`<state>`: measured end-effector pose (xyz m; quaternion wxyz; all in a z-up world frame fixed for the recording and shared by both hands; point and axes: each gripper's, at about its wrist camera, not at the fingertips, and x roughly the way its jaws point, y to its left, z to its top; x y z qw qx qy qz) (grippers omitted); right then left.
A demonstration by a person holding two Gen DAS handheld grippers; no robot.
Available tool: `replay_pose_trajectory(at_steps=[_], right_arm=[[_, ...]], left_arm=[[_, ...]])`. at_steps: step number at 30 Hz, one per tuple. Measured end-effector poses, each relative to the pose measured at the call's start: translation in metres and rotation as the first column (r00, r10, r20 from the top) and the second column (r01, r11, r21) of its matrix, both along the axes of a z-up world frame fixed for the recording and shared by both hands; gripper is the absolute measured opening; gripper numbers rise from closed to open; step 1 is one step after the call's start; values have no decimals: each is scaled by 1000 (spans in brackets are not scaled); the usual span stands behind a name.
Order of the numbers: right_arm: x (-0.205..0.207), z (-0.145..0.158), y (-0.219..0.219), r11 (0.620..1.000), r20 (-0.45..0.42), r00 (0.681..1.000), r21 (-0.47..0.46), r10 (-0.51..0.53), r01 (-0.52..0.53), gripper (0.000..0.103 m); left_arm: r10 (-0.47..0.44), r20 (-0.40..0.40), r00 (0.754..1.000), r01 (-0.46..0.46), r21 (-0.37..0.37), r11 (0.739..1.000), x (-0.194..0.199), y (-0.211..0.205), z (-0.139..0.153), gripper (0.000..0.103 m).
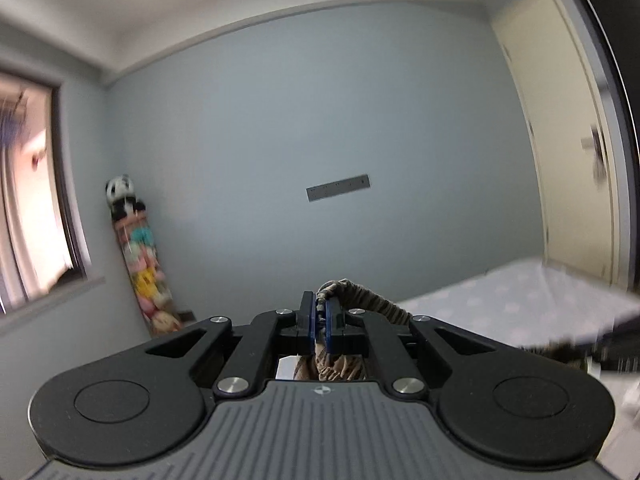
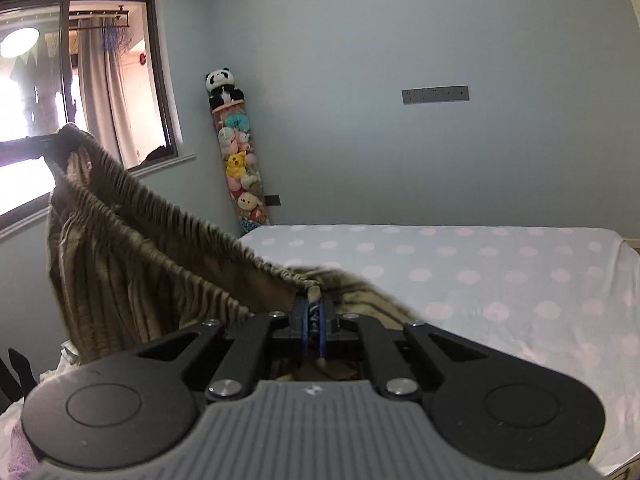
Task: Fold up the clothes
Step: 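Lower the trousers onto the bed, laying the legs flat with both tools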
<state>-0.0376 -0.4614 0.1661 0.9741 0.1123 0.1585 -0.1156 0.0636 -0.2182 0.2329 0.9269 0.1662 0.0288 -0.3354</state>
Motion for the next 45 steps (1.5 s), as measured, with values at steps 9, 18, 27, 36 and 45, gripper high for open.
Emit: replay_pose_trajectory(at_steps=[9, 18, 27, 36, 45], right_arm=[[-40, 28, 19, 999, 158, 987, -46, 22, -15, 6], [-48, -23, 36, 994, -144, 990, -107, 5, -21, 6], [-123, -159, 56, 1000, -385, 923, 28, 8, 3, 6], [-158, -237, 103, 1000, -547, 837, -4, 7, -11, 10], [-178, -250, 140, 968, -549, 832, -244, -85, -62, 38]], left_arm=[[41, -119, 992, -39, 22, 999, 14, 13, -26, 3], [-37, -232, 972, 59, 88, 994, -2, 31, -68, 3], [-21, -465, 885, 151, 242, 958, -48, 57, -205, 3], [58, -612, 789, 145, 276, 950, -83, 89, -263, 3], [97, -645, 758, 123, 287, 950, -94, 101, -288, 3]])
